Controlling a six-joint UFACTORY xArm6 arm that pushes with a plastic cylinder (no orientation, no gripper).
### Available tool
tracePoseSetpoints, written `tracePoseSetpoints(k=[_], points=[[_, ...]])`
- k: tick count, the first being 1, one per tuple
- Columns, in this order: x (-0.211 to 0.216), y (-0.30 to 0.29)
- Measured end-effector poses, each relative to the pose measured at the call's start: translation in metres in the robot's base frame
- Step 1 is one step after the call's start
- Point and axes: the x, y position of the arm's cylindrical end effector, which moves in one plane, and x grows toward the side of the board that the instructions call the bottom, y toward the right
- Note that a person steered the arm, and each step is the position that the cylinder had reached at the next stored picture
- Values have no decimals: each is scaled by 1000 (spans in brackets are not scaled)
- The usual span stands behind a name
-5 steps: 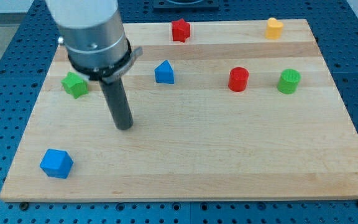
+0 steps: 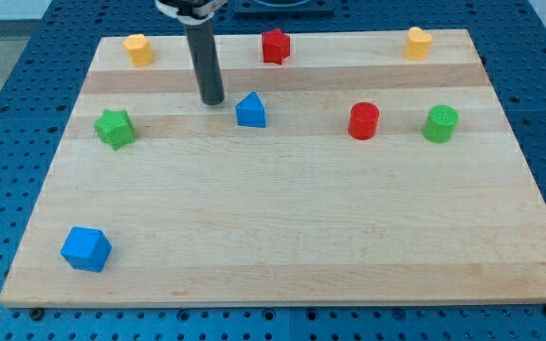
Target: Move the blue triangle down and a bit right
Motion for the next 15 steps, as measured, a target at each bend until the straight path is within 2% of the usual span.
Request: tracePoseSetpoints(k=[2,5,15], points=[[9,38],[50,80],[200,70]])
